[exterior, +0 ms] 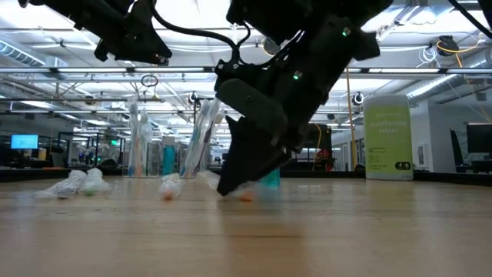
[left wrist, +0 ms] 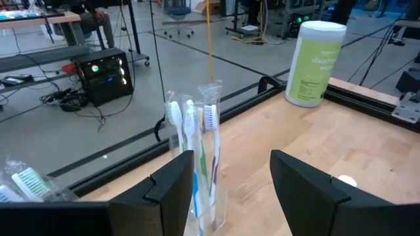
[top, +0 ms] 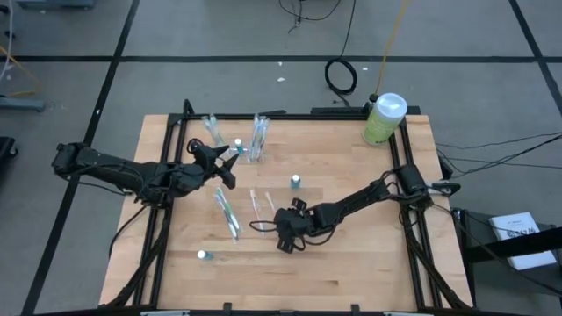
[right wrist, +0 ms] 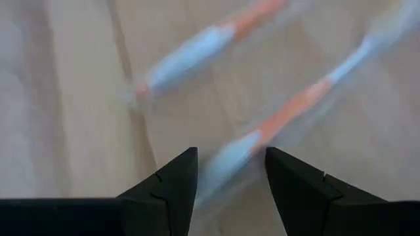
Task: Pick & Place toothbrushing station
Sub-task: Put the orange toothbrush into the transparent organizer
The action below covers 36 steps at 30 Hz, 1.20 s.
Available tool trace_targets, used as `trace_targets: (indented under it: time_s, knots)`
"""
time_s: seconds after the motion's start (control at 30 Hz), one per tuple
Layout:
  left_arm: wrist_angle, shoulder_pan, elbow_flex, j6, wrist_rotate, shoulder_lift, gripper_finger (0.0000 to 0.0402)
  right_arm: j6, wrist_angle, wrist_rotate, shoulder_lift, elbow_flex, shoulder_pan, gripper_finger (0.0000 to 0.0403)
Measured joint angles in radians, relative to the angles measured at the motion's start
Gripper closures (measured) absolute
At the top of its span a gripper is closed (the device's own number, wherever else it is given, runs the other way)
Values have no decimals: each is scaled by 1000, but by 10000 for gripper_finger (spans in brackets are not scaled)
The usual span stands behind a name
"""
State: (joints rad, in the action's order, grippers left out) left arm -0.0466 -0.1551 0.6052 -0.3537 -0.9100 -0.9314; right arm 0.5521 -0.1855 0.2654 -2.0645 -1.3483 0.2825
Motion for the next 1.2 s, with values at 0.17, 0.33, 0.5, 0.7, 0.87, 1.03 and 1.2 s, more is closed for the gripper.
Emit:
trace_targets:
  time_s: [0.17, 0.33, 0.5, 0.7, 0.87, 1.03, 1.2]
  knots:
    - [2, 0, 0, -1, 0, 0, 195, -2, -31, 19, -39, -4, -3, 232]
    - [3, 0, 0, -4, 0, 0, 195, 3, -177, 32, -44, -2, -7, 234]
    - [6, 0, 0, -23, 0, 0, 195, 4, -295, 64, -30, -2, -5, 265]
    - [7, 0, 0, -23, 0, 0, 195, -22, -316, 47, -32, 0, -5, 343]
    - [7, 0, 0, -24, 0, 0, 195, -74, -302, 50, -32, 0, 3, 389]
    - [7, 0, 0, -25, 0, 0, 195, -117, -291, 54, -19, 1, 9, 385]
    - [15, 0, 0, -38, 0, 0, 195, -177, -325, 129, 63, 7, 33, 389]
